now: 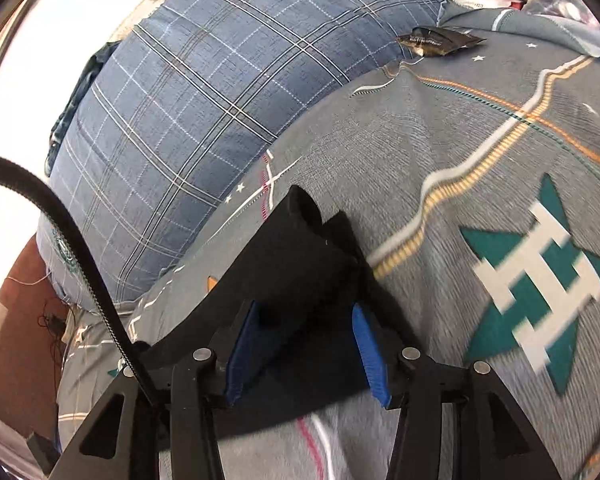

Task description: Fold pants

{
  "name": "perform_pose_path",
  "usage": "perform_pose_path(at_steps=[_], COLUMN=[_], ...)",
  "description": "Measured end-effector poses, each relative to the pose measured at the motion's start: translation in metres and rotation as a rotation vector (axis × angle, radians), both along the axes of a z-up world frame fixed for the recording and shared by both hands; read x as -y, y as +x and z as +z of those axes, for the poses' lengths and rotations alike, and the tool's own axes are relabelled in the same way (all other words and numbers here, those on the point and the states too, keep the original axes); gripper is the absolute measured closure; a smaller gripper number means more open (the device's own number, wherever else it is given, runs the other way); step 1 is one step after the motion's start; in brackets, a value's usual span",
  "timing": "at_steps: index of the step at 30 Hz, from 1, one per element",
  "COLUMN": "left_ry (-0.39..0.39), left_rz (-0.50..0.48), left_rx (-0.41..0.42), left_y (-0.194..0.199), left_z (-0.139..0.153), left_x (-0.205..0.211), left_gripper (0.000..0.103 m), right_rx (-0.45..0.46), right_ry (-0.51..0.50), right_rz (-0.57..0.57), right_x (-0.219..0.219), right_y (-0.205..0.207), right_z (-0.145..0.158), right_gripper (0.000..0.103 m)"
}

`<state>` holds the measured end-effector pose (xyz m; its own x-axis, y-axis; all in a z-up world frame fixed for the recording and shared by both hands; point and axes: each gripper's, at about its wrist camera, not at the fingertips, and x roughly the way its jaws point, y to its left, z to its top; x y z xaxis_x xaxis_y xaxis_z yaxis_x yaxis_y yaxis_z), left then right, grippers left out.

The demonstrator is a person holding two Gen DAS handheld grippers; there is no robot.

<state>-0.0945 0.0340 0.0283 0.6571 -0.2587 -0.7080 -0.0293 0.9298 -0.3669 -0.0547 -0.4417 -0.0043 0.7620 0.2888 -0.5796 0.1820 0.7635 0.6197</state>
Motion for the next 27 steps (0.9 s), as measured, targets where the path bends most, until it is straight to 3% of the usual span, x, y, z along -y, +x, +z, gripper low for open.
perform_pose_path(at_steps=[1, 2, 3, 5, 8, 11, 13, 15, 16, 25, 27], left_ry=[0.000, -0.001, -0.003, -0.010, -0.016, -0.022, -0.026, -0.023, -0.019, -0.038, -0.013], left_rz=[0.000, -0.001, -0.001, -0.002, 0.000, 0.007, 0.007, 0.003, 0.002, 0.033, 0.057], left_rx=[-0.004, -0.006, -0.007, -0.010, -0.008, -0.003, -0.008, -0.007, -0.002, 0.024, 0.033], left_y=[0.000, 0.000, -0.001, -0.001, -0.002, -0.003, -0.002, -0.002, -0.003, -0.014, -0.019], left_z=[-0.002, -0.003, -0.004, -0.004, -0.003, -0.003, -0.005, -0.003, -0.001, 0.015, 0.019], left_x=[0.000, 0.000, -0.001, -0.002, -0.003, -0.005, -0.005, -0.005, -0.006, -0.034, -0.047], left_gripper=[0.080, 0.080, 0.080, 0.080, 0.080, 0.080, 0.080, 0.080, 0.080, 0.080, 0.080], right_rx=[0.015, 0.026, 0.043, 0.080, 0.134, 0.227, 0.178, 0.006, -0.031, 0.026, 0.097], right_ry=[-0.010, -0.025, -0.042, -0.069, -0.121, -0.159, -0.208, -0.192, -0.153, -0.218, -0.237], right_rz=[0.005, 0.006, 0.015, 0.043, 0.075, 0.087, 0.074, 0.081, 0.086, 0.063, 0.067], right_x=[-0.001, -0.003, -0.004, -0.008, -0.015, -0.024, -0.026, -0.022, -0.019, -0.019, -0.021], right_y=[0.003, 0.006, 0.007, 0.010, 0.007, -0.024, -0.034, -0.030, -0.033, -0.025, -0.024], right_z=[0.001, 0.004, 0.008, 0.019, 0.044, 0.070, 0.059, 0.023, 0.008, 0.026, 0.041], right_gripper=[0.056, 0.065, 0.082, 0.091, 0.092, 0.092, 0.092, 0.092, 0.092, 0.092, 0.092])
